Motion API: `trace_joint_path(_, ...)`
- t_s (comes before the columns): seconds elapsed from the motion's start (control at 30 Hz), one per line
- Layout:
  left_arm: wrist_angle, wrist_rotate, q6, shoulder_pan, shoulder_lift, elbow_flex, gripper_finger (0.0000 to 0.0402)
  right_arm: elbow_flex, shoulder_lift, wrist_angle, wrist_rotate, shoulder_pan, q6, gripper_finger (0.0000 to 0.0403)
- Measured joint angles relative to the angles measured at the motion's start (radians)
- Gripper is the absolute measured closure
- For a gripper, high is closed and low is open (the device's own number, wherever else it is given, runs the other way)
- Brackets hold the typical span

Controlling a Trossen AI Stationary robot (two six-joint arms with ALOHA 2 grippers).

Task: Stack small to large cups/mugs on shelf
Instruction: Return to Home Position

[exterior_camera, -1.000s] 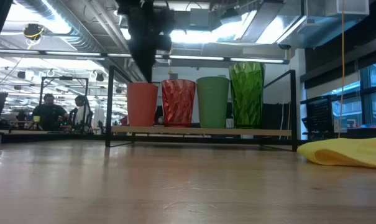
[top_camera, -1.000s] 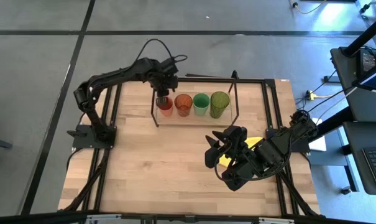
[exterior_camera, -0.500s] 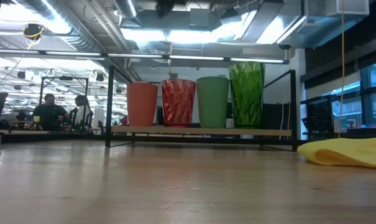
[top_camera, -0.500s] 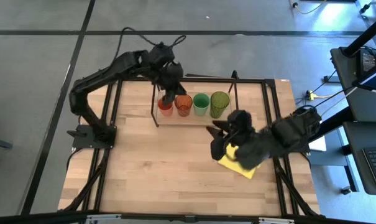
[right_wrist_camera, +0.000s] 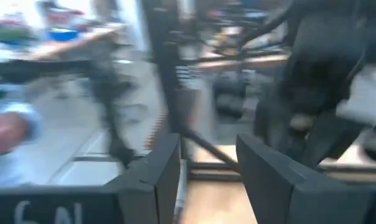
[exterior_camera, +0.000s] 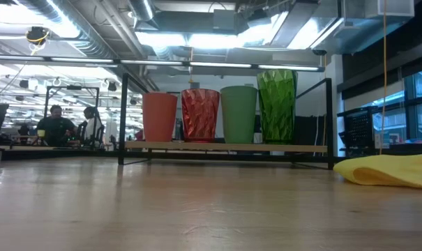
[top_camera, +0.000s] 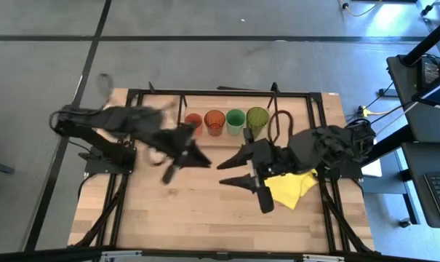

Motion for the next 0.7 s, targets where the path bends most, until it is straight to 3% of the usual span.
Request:
trace_joint_path(0.2, 0.340, -0.222, -0.044, -0.168, -0.231, -0.258, 0.0366, -0.158, 0.006, 0.286, -0.420, -0.062, -0.022, 0.0245)
trace_joint_path(0.27, 0.460, -0.265, -0.073, -0.218, -0.306, -0.385, 0.0366, -0.234, 0.006, 0.361, -0.498, -0.083, 0.003, 0.0245)
trace_joint_path(0.4, 0.757, -0.328, -0.101, -0.307, -0.451, -0.660, 0.0366, -0.374, -0.016, 0.356, -0.497, -0.135, 0.118, 0.0245)
trace_joint_path(0.53, 0.767, -0.365, -0.061, -0.332, -0.578, -0.856, 0.0366, -0.475, -0.082, 0.317, -0.497, -0.180, 0.230, 0.0245)
trace_joint_path(0.7, 0.823, -0.281, -0.346, -0.352, -0.675, -0.997, 0.0367, -0.535, -0.140, 0.277, -0.499, -0.198, 0.484, 0.0245)
